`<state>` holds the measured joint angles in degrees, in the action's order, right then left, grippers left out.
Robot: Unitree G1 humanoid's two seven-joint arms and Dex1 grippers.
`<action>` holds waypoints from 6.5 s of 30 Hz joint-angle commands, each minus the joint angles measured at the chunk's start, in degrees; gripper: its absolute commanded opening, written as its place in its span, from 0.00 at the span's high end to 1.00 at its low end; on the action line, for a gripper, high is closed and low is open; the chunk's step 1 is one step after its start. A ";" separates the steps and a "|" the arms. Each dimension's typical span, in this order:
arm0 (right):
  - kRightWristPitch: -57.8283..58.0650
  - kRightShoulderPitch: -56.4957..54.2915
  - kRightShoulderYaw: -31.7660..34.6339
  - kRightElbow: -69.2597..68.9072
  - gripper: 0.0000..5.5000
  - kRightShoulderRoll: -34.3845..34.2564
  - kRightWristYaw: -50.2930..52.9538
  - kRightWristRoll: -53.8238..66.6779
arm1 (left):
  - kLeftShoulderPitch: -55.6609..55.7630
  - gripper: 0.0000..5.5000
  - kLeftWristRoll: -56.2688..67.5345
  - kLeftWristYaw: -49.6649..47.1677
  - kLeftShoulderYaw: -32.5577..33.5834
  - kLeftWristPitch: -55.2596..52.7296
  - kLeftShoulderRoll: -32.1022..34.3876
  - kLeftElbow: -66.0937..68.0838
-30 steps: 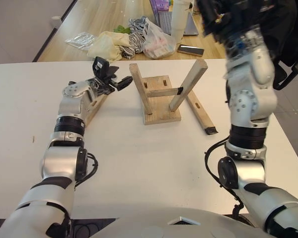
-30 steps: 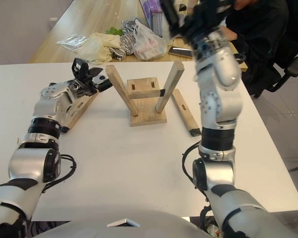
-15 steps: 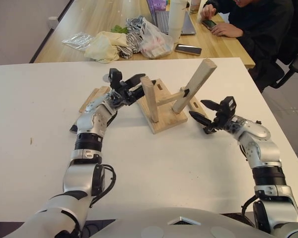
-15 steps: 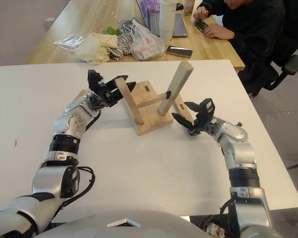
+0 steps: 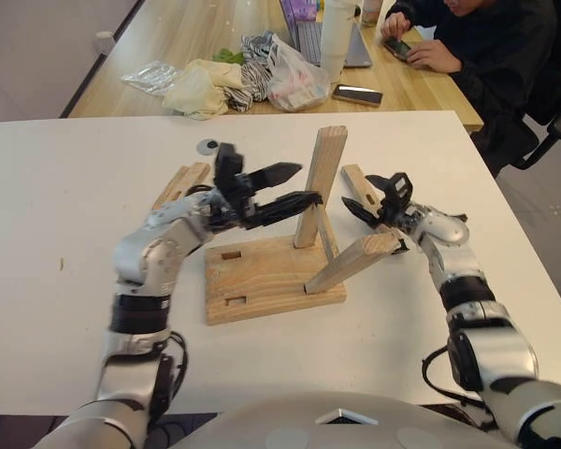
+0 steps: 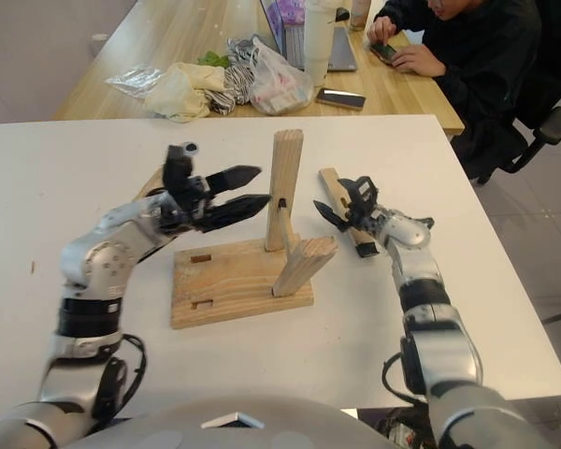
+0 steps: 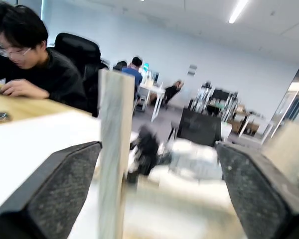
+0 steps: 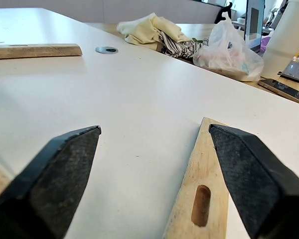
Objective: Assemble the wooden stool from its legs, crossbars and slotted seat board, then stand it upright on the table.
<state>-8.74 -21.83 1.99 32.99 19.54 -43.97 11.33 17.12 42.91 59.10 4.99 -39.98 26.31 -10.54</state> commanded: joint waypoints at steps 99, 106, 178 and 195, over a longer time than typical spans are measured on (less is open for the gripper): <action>19.44 6.29 -3.69 -15.71 0.27 -3.90 20.09 -9.15 | 20.33 0.52 -43.88 -24.11 1.31 43.09 6.67 85.42; 18.97 5.33 -3.89 -15.05 0.27 -3.77 19.60 -9.52 | 20.04 0.71 -44.55 -25.59 0.90 43.65 6.43 86.21; 36.79 -15.96 20.47 -40.85 0.93 -15.15 51.51 87.13 | 15.01 0.61 -21.93 -15.92 -9.60 48.77 -13.94 10.41; 3.46 -4.94 7.78 -4.10 0.93 -9.59 18.89 23.15 | 23.37 0.47 -14.50 -31.32 6.07 40.64 -12.20 14.40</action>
<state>-2.22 -26.51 8.34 25.60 11.07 -25.04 36.71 39.61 28.07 27.56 11.42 1.33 14.62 3.00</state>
